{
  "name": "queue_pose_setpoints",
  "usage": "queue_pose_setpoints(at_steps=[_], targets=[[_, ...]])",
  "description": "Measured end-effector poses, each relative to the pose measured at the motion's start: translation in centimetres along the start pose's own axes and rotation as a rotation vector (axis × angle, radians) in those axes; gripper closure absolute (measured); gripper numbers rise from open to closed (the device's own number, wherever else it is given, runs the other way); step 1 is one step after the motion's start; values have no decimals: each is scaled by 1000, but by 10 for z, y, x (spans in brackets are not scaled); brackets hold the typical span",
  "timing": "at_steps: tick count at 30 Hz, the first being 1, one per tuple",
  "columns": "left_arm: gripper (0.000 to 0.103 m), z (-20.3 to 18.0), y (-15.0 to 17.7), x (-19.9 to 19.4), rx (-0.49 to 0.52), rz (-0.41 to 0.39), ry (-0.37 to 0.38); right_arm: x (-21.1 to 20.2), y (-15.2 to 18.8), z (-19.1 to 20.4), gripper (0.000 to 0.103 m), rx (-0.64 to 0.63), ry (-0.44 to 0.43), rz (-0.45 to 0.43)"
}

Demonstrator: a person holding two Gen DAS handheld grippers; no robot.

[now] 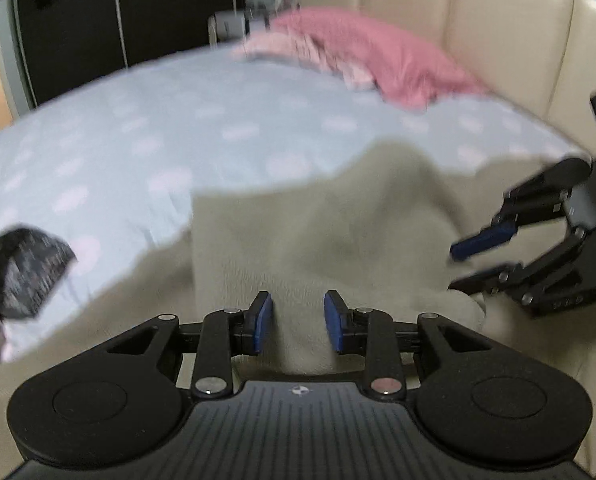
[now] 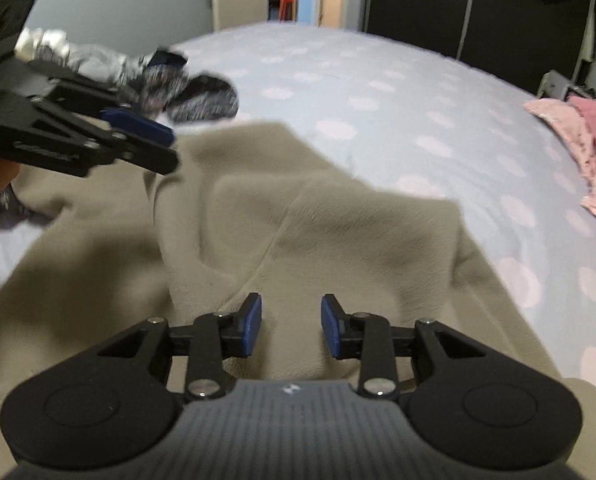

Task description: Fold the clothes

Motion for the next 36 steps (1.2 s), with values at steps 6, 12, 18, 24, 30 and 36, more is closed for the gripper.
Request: queue_pose_setpoints(at_steps=[6,12,18,24,30,36], targets=[[76,2,38,1,15,-10,35,11,17,11,67,-38,-27,44],[67,12,48,-27,114,-15,48,-14,8,41,49,-172,-75,-40],[65,32,54,-16,119,33,-74,7,6,89,43,-395,-58,12],[77,25,52,2,137,41,14,32,16,92,75,-467,58,101],[84,29,43,35,125,25,24,11,1,55,87,-314,20,58],[100,46,22,50,148,-75,-112,-15,-6,41,89,-278,-59,18]])
Point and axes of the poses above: each gripper's, at about its wrist camera, not at the fingertips, and x roughly the way its jaws point, z to its left, y to its underside, the point moved 1 cm from there along x, roughly the way its jaws point, and after that the axes turned 6 degrees about -x, right-handed, at the moved point
